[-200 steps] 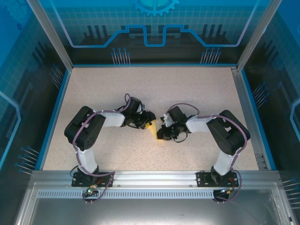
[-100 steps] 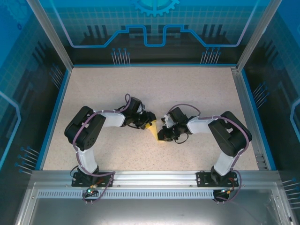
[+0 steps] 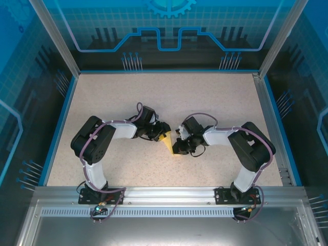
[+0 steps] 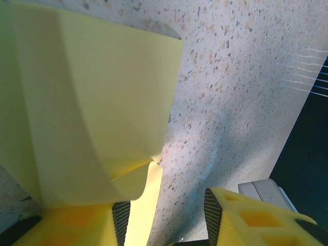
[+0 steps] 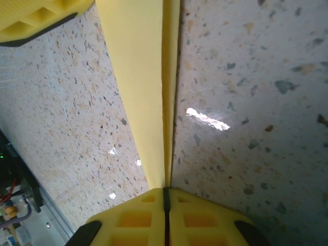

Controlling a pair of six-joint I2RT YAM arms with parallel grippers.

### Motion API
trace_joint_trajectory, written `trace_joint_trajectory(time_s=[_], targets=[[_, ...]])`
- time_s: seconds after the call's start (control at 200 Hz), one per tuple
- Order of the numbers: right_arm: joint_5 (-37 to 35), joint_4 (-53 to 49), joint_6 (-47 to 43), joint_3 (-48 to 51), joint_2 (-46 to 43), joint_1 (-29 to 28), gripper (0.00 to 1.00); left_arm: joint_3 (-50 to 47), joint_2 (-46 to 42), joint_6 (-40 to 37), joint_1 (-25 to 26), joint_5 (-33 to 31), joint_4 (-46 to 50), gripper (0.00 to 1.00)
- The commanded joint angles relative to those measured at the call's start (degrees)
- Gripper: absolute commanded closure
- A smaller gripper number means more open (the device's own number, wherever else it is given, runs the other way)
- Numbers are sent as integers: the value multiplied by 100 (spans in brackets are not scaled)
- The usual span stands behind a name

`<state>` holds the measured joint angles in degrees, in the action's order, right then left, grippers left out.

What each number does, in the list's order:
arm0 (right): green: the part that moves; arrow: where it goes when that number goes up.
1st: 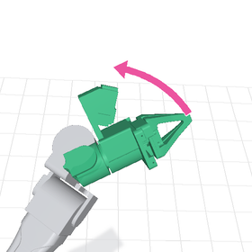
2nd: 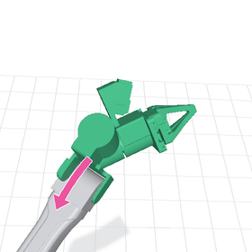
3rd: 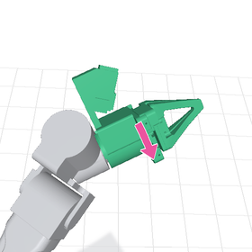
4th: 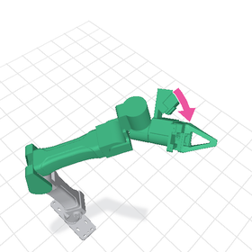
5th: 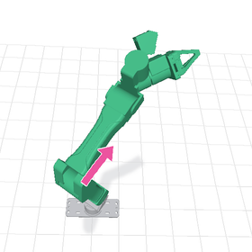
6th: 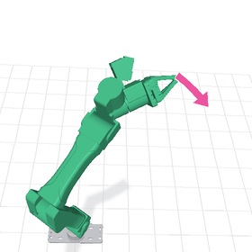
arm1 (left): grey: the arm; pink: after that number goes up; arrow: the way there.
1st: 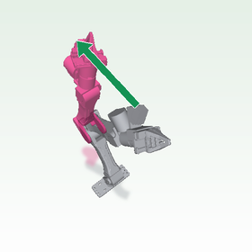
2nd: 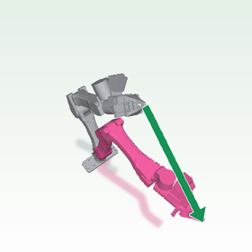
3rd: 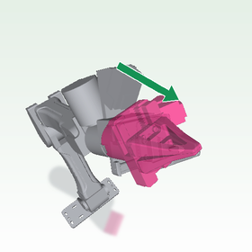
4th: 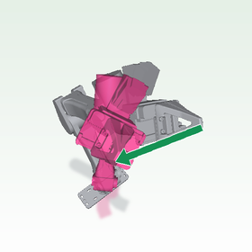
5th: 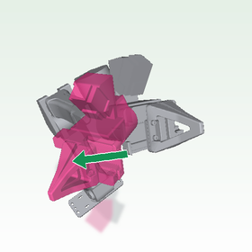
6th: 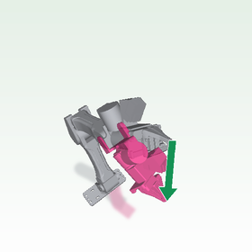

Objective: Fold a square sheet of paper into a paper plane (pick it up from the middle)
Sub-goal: Fold the wing for the fifth time at the center of the table.

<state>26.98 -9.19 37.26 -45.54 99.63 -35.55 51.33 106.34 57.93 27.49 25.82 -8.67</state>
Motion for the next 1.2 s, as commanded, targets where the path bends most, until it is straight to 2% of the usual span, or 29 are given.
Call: trace_joint_trajectory(time_s=[0.0, 0.215, 0.375, 0.55, 0.785, 1.195], targets=[[-587, -1581, -179, 194, 104, -145, 90, 9, 273, -132, -34, -236, 429, 54], [-583, -1157, -7, 151, -806, -13, 88, 26, 288, -141, -33, -218, 453, 54], [-128, -281, 333, 122, -1051, 44, 91, 46, 310, -151, -25, -209, 462, 54], [483, 828, 749, -49, -690, 30, 93, 35, 309, -144, -25, -201, 462, 54], [562, 1560, 1114, -178, -28, 22, 93, 52, 308, -146, -20, -201, 479, 54], [391, 1172, 801, 323, 475, 81, 94, 77, 328, -179, -22, -217, 532, 54]])
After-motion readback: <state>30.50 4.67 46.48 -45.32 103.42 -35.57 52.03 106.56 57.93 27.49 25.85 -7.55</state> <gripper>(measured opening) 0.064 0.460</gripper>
